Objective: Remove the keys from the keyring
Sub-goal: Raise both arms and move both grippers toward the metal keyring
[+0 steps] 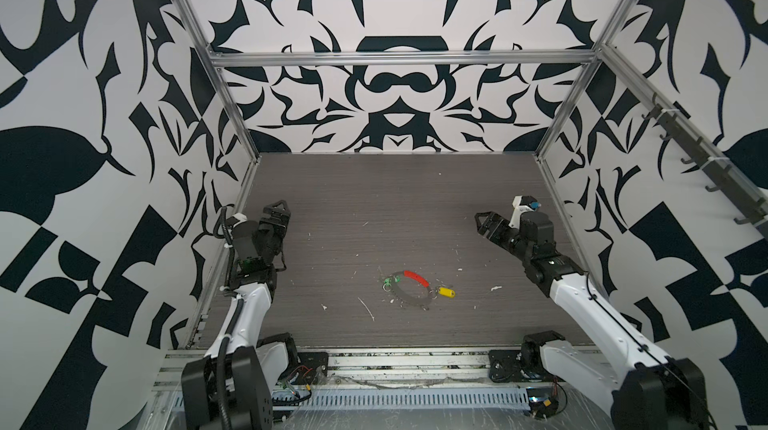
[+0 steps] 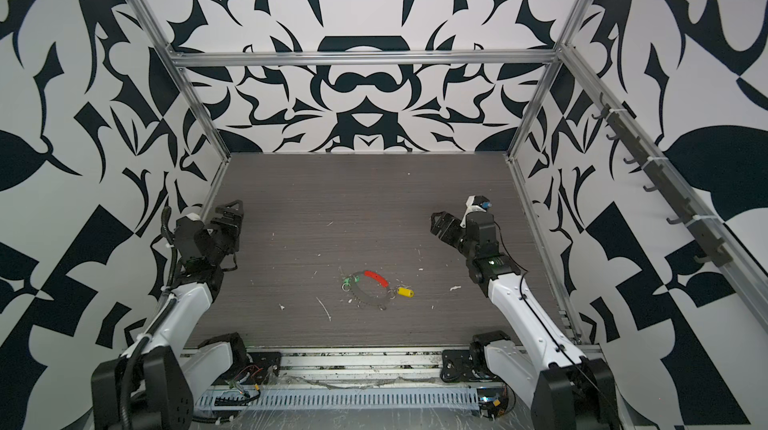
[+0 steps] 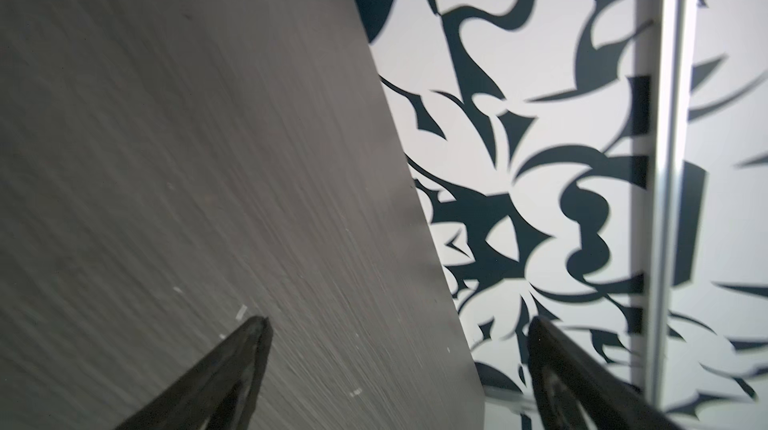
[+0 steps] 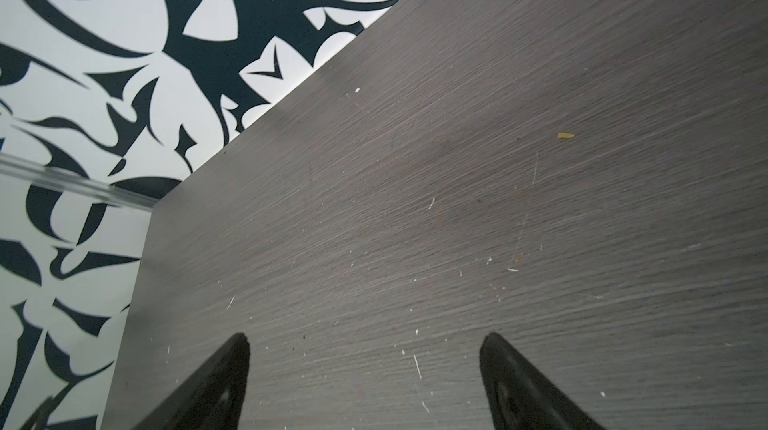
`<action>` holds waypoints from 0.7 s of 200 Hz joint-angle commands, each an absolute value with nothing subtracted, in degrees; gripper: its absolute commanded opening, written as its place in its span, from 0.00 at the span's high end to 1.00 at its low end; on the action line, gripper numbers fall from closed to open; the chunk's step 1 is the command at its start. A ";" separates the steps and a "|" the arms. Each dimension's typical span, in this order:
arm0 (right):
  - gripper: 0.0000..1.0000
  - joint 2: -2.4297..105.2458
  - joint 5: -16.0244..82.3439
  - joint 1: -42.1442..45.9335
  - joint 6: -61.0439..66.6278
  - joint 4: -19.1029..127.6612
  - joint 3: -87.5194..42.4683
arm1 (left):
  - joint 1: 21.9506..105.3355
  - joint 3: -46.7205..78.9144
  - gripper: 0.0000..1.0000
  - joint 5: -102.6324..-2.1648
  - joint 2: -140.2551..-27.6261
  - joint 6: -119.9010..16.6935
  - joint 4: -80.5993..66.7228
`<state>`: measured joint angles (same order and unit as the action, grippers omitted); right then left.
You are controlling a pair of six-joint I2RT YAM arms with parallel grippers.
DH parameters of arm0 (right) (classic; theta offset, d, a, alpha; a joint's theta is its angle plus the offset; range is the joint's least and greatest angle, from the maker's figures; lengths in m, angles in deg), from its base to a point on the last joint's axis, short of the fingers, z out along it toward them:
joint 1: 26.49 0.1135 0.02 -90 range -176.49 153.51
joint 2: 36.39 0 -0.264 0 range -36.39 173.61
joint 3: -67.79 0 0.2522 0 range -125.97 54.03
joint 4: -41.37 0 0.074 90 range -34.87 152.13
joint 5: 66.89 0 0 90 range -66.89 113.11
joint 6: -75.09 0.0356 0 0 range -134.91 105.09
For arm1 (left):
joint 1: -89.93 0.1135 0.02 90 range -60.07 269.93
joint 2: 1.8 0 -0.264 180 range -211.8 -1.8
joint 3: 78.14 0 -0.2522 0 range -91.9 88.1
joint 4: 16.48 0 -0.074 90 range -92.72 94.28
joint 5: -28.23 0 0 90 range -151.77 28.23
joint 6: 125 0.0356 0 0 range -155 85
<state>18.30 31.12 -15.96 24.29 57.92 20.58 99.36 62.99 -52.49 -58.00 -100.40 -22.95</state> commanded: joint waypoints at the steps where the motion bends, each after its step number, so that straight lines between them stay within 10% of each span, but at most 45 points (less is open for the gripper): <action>1: 0.13 15.07 32.57 -12.11 20.98 63.15 19.95 | 93.11 63.34 0.02 -51.69 -52.88 -97.11 -19.84; 140: 0.38 25.45 24.85 17.00 14.16 74.47 20.47 | 60.18 64.95 0.28 -47.93 -55.18 -86.79 -6.13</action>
